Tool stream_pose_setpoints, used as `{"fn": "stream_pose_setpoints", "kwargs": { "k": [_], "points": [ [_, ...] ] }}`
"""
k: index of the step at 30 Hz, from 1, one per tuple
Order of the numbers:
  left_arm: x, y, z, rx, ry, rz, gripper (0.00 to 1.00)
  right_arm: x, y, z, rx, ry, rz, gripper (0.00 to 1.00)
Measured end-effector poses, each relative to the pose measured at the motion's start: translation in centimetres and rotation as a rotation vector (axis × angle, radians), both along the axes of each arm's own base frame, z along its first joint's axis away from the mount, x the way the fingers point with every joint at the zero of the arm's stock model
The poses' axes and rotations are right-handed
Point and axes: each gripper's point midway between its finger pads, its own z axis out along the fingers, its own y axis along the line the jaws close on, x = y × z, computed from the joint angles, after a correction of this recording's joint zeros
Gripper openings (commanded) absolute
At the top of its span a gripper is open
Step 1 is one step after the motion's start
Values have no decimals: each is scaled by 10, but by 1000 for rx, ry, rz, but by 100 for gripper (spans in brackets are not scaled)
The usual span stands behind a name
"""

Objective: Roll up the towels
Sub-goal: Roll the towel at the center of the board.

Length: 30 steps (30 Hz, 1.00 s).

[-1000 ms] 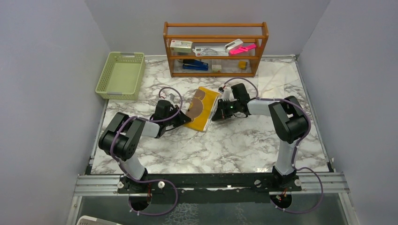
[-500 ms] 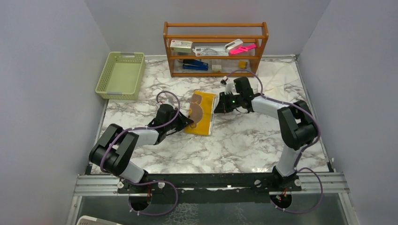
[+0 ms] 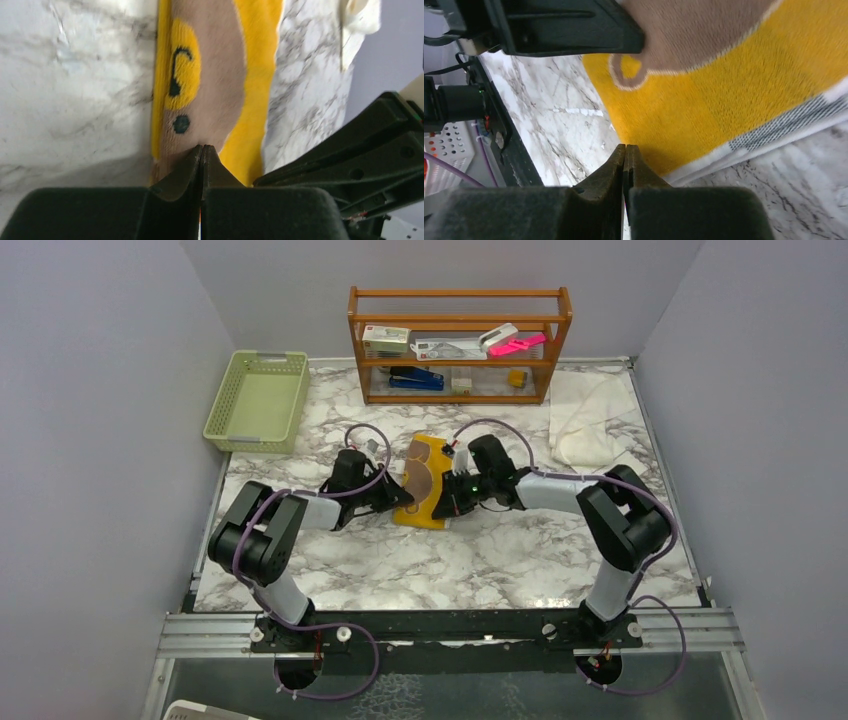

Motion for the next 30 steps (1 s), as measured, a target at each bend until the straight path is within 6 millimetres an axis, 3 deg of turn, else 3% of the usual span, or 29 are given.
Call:
{"fn": "stream_pose_setpoints", "kwargs": {
  "k": [4,9,17,25,30],
  "points": [
    [-18,2,-16,20,34,-56,0,-12,-4,-21,-16,70,-7,1],
    [-28,1,-20,14,31,-94,0,-19,-8,-32,-21,91,-16,1],
    [-32,2,-21,6,12,-116,0,-20,-9,-35,-2,83,-19,1],
    [-35,6,-23,-2,13,-113,0,-11,-25,-36,-1,89,-53,1],
    [-37,6,-22,-4,13,-115,0,-5,-32,-33,-6,80,-54,15]
  ]
}}
